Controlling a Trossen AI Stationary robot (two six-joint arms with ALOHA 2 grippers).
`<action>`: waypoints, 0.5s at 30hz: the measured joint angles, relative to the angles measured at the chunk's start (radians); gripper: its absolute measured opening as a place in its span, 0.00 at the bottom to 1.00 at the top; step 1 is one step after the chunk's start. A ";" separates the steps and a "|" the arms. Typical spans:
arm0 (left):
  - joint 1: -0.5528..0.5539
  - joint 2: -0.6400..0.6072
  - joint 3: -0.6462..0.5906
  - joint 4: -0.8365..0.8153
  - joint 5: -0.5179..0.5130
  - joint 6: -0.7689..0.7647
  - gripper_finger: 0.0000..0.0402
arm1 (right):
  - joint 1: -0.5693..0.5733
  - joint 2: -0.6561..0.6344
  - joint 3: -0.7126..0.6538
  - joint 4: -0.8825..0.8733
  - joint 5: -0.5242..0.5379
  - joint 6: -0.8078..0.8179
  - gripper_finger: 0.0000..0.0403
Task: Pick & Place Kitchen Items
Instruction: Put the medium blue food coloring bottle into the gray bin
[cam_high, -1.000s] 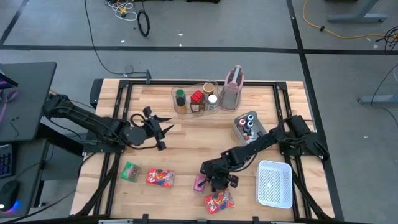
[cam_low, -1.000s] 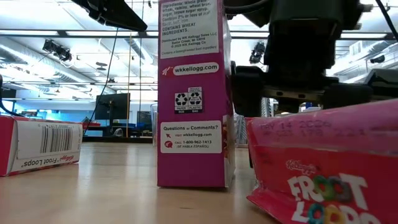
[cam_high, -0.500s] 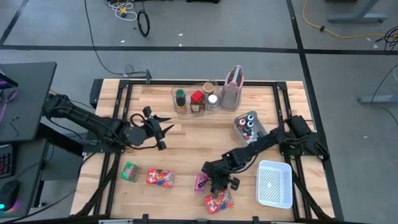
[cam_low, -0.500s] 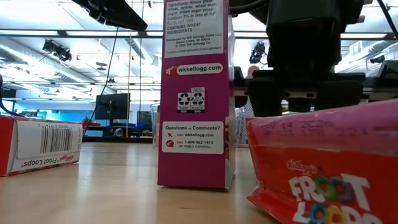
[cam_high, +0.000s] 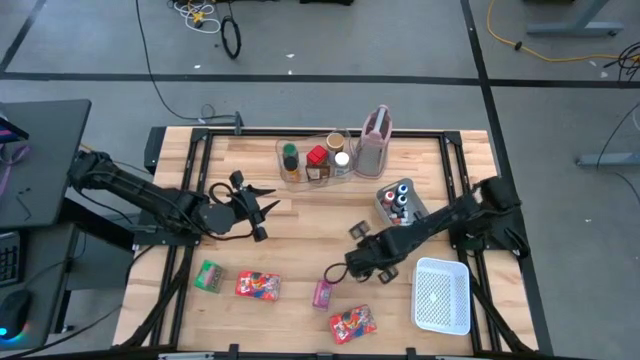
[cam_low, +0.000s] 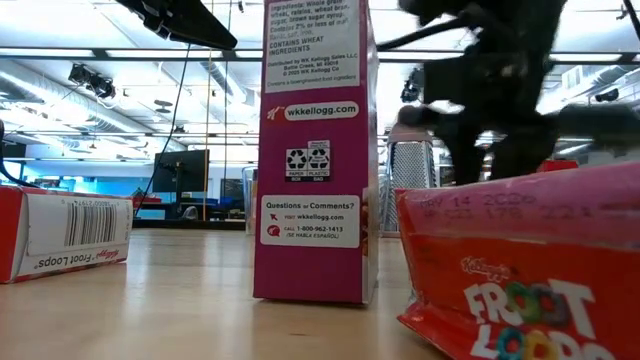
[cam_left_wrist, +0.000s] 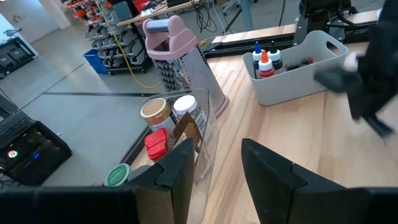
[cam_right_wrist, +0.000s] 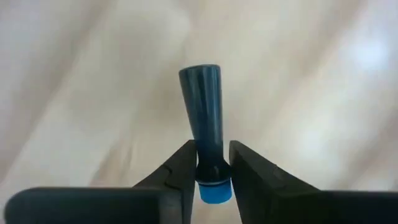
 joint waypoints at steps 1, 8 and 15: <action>0.000 0.000 0.000 0.001 0.000 0.000 0.35 | 0.002 -0.020 0.000 -0.054 0.018 0.045 0.22; 0.000 0.000 0.000 0.002 0.000 -0.001 0.35 | 0.001 -0.175 0.001 -0.348 0.095 0.396 0.21; 0.000 0.000 0.000 0.003 0.000 -0.003 0.35 | 0.002 -0.346 -0.018 -0.688 0.113 0.908 0.24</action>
